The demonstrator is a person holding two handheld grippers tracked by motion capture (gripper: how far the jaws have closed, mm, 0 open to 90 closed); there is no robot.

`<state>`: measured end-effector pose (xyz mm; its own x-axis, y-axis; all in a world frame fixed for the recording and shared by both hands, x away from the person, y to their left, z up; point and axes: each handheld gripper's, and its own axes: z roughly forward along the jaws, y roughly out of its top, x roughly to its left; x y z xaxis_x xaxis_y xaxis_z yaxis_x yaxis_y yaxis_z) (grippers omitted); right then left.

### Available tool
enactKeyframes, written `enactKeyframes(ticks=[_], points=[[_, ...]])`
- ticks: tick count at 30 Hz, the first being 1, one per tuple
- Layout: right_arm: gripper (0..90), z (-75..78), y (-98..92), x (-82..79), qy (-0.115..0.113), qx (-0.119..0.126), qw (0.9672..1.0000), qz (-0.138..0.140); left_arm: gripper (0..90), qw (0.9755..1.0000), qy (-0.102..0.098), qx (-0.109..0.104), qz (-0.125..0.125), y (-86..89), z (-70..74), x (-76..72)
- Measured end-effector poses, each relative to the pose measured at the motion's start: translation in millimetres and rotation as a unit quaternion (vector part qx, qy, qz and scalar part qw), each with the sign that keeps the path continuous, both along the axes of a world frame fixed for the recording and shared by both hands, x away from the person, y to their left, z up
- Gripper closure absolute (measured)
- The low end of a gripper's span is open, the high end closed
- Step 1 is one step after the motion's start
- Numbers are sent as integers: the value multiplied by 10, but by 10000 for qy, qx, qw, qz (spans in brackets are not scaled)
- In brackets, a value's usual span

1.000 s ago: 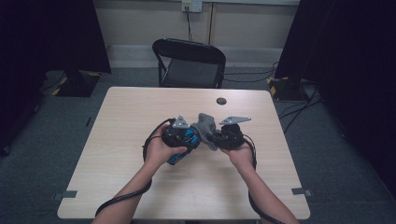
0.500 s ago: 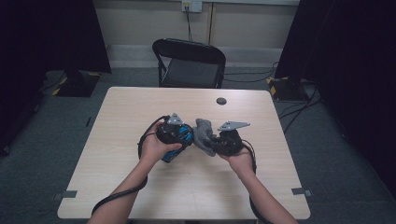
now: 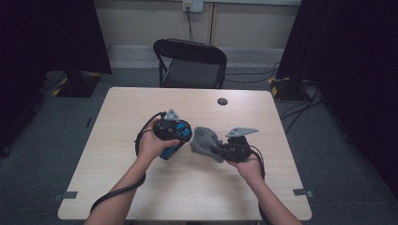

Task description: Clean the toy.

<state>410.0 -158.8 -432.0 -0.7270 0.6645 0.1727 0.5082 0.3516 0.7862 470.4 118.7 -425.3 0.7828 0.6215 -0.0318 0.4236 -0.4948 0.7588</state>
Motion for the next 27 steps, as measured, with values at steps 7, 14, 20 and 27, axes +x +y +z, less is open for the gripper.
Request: enactKeyframes(ticks=[7,14,20,27], points=[[780,81,-290,129,-88,60,9978,-650,256,9998,-37,-100,-183,-52,98,-72],[779,184,-353,281,-157,28,9954,-946,256,9992,13,-182,-358,-135,98,-124],[779,250,-268,390,-188,20,9948,-998,256,9983,48,-220,-530,-219,106,-160],[779,322,-42,475,-195,27,9963,-841,256,9971,57,-328,-688,-322,104,-208]])
